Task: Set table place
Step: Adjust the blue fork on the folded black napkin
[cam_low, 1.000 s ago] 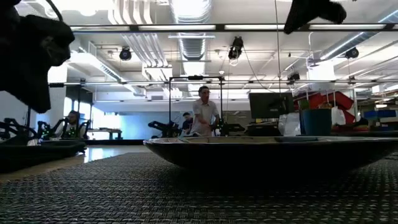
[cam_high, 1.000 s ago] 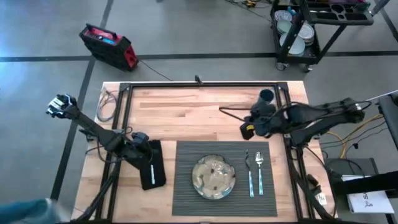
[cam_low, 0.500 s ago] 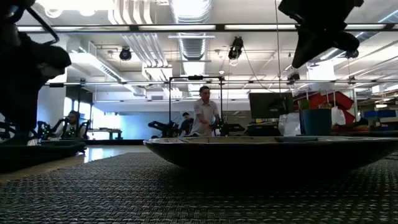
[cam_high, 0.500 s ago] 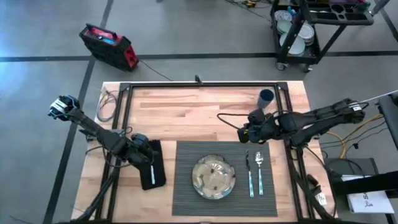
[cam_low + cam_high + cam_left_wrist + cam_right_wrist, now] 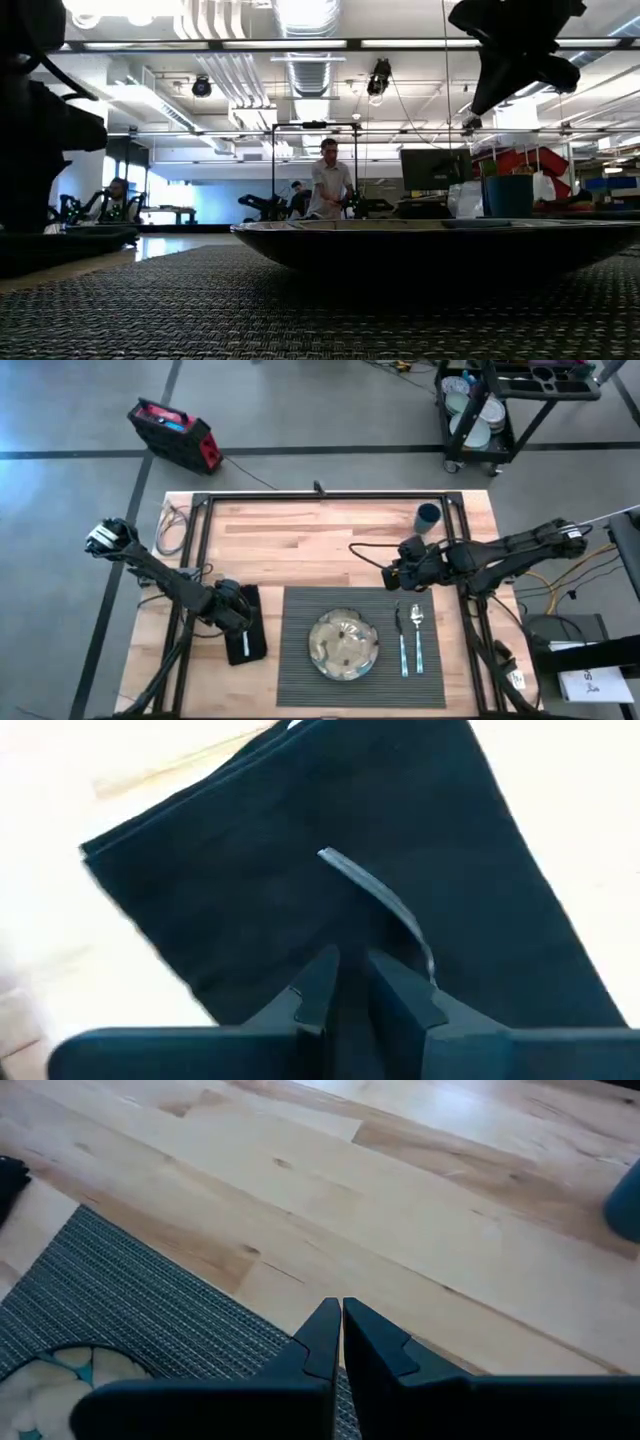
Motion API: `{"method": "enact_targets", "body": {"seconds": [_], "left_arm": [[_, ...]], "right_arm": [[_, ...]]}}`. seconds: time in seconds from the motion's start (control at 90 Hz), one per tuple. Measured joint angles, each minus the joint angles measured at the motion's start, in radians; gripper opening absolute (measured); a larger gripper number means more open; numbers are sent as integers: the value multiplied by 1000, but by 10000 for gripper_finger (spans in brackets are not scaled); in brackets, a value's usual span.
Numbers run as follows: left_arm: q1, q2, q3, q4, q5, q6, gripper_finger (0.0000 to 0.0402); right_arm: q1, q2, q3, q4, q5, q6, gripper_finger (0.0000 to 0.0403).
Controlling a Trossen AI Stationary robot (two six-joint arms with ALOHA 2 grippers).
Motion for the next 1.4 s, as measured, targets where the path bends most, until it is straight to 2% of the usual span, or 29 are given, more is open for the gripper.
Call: {"method": "enact_targets", "body": {"seconds": [0.2, 0.422, 0.589, 1.4], "left_arm": [[34, 14, -26, 148, -29, 60, 36], [68, 5, 43, 42, -39, 86, 36], [74, 5, 101, -7, -88, 145, 36], [104, 12, 55, 8, -10, 202, 36]], "right_arm": [[0, 0, 0, 6, 0, -3, 0], [0, 0, 0, 6, -1, -3, 0], [0, 0, 2, 5, -2, -3, 0], [0, 0, -2, 5, -2, -3, 0]]}}
